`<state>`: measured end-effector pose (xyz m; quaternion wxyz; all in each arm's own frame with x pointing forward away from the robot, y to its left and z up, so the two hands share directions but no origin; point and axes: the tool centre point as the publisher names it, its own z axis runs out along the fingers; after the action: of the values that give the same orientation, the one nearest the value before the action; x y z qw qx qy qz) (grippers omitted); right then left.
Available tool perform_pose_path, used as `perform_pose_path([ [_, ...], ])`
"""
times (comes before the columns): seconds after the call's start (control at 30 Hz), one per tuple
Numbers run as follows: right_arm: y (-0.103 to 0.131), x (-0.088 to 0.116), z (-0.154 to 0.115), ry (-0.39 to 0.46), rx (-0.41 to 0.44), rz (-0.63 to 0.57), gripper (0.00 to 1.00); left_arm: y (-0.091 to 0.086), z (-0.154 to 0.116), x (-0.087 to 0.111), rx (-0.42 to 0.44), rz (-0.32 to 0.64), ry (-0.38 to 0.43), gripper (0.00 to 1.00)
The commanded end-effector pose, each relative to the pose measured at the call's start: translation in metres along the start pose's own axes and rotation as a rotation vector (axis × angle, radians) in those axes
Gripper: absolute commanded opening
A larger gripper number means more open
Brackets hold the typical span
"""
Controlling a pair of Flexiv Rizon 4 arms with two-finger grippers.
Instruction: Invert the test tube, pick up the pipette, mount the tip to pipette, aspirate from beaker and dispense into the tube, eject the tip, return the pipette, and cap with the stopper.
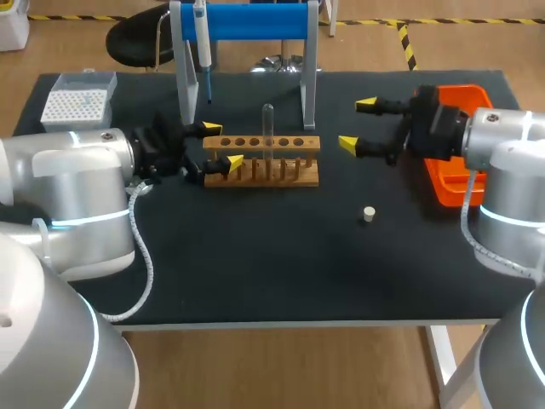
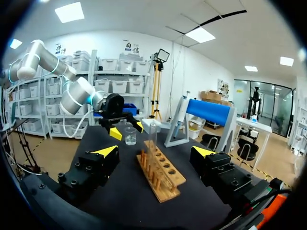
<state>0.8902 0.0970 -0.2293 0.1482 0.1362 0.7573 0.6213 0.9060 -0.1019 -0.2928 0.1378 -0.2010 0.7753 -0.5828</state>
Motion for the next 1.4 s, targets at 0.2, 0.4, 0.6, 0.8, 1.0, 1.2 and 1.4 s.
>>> perform_pose_path([
  [0.2,0.000,-0.030,0.040,0.275,-0.086,-0.023,1.00,0.000,0.000,0.000,-0.001,0.001,-0.001,1.00],
  [0.4,0.000,-0.035,0.066,0.395,-0.100,-0.047,1.00,0.000,0.000,0.000,-0.001,0.001,-0.001,1.00],
  [0.6,-0.006,-0.030,0.094,0.463,-0.099,-0.047,1.00,0.000,0.000,0.000,-0.001,0.001,-0.001,1.00],
  [0.8,-0.009,-0.024,0.115,0.511,-0.147,-0.052,1.00,0.000,0.000,0.000,-0.001,0.001,-0.001,1.00],
  [1.0,-0.012,-0.016,0.126,0.529,-0.155,-0.041,1.00,0.000,0.000,0.000,-0.001,0.001,-0.001,1.00],
  [1.2,-0.016,-0.008,0.128,0.539,-0.154,-0.024,1.00,0.000,0.000,0.000,-0.001,0.001,-0.001,1.00],
  [1.4,-0.019,-0.002,0.134,0.537,-0.164,-0.008,1.00,0.000,0.000,0.000,-0.001,0.001,-0.001,1.00],
])
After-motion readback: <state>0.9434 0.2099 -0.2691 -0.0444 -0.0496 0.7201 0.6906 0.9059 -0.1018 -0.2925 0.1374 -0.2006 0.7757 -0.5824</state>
